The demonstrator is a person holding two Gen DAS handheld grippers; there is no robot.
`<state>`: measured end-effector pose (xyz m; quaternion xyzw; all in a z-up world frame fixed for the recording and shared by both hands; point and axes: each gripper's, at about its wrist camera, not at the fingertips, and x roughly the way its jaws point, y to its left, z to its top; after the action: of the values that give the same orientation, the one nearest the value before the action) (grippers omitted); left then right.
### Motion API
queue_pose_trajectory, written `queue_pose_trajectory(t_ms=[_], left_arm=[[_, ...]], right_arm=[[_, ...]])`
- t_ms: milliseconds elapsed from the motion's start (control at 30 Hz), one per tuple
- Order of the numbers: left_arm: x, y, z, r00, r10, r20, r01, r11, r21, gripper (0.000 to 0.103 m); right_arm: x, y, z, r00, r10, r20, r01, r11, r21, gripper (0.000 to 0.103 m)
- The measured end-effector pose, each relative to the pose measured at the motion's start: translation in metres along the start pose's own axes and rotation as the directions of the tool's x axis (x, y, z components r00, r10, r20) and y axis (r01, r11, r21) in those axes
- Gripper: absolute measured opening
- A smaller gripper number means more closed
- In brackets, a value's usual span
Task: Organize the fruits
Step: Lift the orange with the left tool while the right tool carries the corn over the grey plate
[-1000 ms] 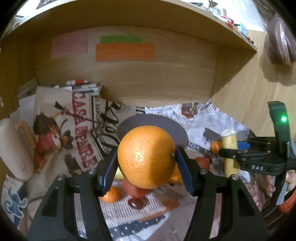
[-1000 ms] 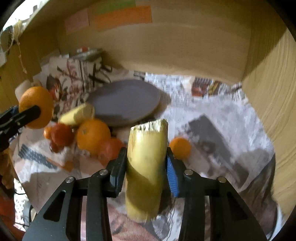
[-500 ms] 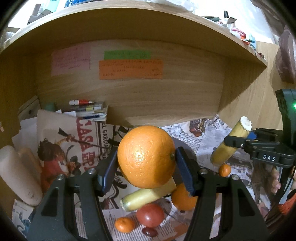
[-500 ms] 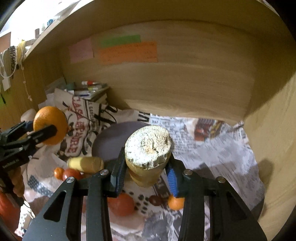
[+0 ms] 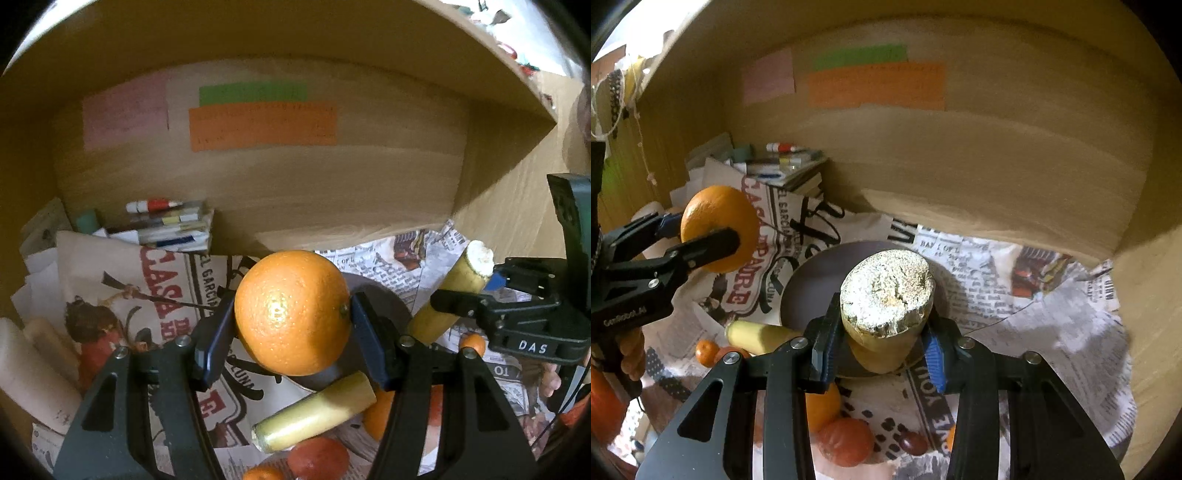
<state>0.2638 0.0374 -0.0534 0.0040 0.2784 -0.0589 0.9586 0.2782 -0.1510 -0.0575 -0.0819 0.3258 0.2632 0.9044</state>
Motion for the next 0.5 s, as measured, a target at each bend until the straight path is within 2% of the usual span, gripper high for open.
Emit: queue_pose_trajectory(t_ms=[233, 500], left_arm=[[0.043, 0.006, 0.000, 0.994, -0.011, -0.107, 0.013, 1.000, 0.014, 0.062], [0.087, 0.006, -0.002, 0.974, -0.014, -0.228, 0.027, 0.998, 0.056, 0.061]], right_arm=[[0.032, -0.006, 0.001, 0.997, 0.024, -0.077, -0.025, 1.000, -0.005, 0.036], [0.065, -0.011, 0.007, 0.989, 0.060, -0.133, -0.062, 0.998, -0.007, 0.036]])
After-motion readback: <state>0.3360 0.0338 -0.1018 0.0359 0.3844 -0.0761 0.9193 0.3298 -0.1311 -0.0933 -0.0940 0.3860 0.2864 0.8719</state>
